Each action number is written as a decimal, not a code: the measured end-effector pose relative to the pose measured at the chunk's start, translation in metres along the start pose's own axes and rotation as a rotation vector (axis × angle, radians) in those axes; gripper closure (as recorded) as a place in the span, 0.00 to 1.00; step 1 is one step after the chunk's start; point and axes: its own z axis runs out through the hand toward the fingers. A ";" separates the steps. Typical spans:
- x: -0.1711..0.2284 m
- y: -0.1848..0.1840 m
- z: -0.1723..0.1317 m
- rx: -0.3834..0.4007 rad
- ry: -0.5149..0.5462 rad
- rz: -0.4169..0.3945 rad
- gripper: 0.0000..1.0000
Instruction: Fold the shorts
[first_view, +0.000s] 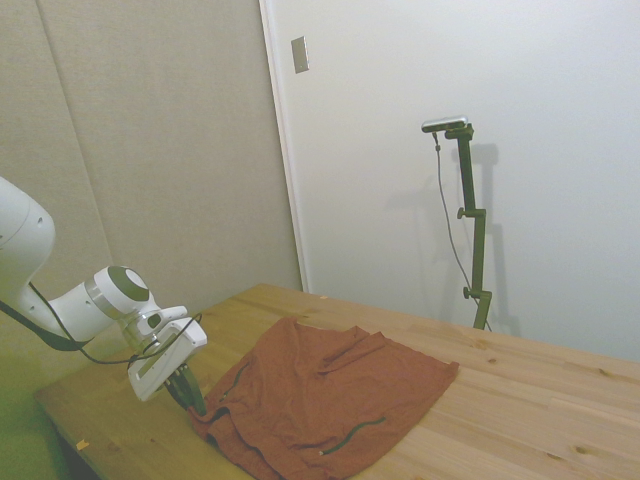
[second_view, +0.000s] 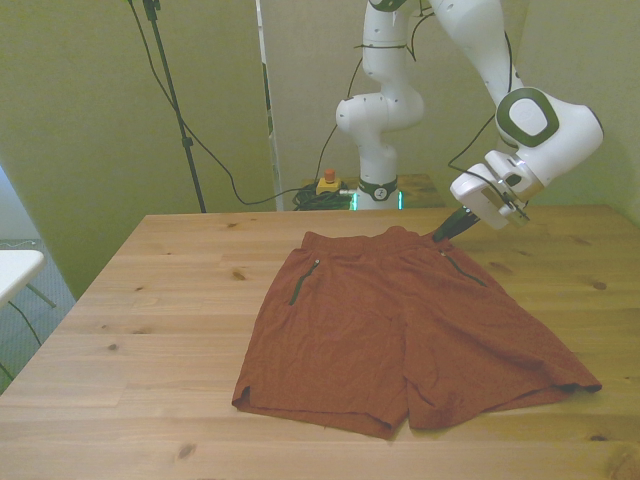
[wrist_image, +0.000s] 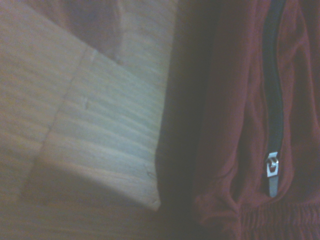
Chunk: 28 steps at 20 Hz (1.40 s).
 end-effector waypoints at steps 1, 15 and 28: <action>0.000 0.000 -0.001 0.003 0.000 0.001 1.00; 0.026 0.069 -0.047 0.152 -0.038 0.154 1.00; 0.098 0.202 -0.023 0.341 -0.127 0.394 1.00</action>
